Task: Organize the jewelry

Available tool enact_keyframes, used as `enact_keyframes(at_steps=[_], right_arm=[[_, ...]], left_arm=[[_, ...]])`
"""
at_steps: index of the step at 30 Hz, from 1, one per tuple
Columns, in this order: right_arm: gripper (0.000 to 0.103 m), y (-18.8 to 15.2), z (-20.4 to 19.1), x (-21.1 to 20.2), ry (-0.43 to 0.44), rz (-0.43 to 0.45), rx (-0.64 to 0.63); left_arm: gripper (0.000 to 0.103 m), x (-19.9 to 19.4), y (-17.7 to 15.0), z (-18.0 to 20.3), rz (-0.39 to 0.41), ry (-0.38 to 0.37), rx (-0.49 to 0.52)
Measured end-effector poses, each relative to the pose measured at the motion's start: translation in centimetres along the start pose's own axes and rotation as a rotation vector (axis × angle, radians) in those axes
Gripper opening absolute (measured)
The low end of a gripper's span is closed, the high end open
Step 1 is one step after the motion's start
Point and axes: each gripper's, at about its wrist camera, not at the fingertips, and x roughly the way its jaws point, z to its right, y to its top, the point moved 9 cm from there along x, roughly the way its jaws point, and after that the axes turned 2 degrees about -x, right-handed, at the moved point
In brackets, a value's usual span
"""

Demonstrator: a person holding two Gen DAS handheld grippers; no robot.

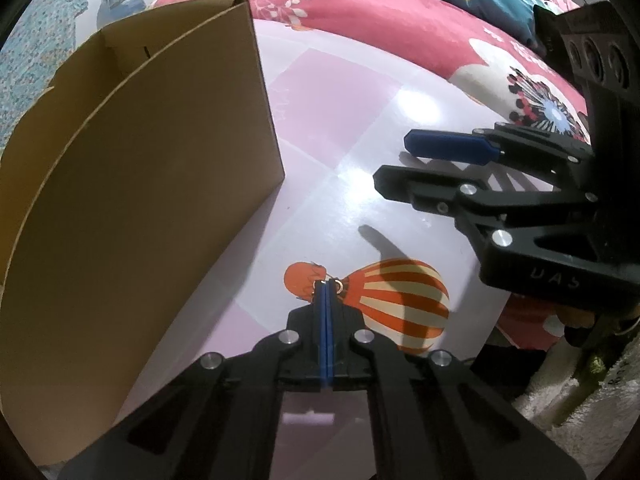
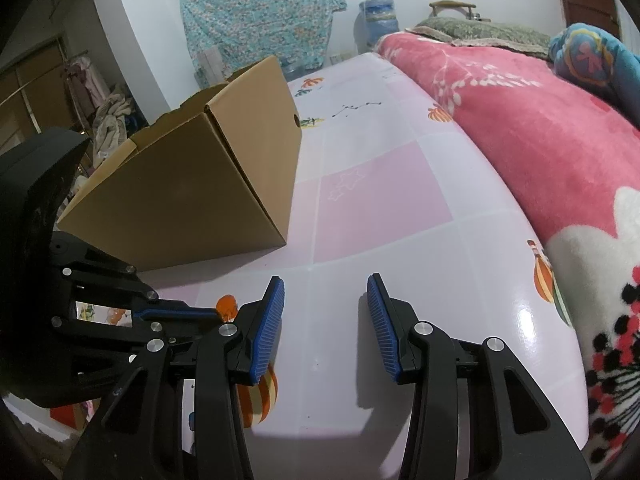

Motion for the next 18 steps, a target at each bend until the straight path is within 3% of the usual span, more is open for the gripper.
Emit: enact_keyframes(at_steps=[7, 9, 11, 18], right_arm=[[0.042, 0.2, 0.0, 0.0, 0.001, 0.002, -0.003], [0.042, 0.2, 0.0, 0.1, 0.003, 0.000, -0.001], [0.042, 0.2, 0.0, 0.1, 0.005, 0.000, 0.000], [0.042, 0.3, 0.2, 0.1, 0.003, 0.003, -0.001]], left_arm=[[0.001, -1.2, -0.2, -0.3, 0.035, -0.042, -0.025], [0.006, -1.2, -0.1, -0.4, 0.037, -0.041, -0.029], [0.021, -1.0, -0.2, -0.7, 0.031, -0.026, -0.029], [0.018, -0.6, -0.5, -0.9, 0.035, 0.015, 0.005]])
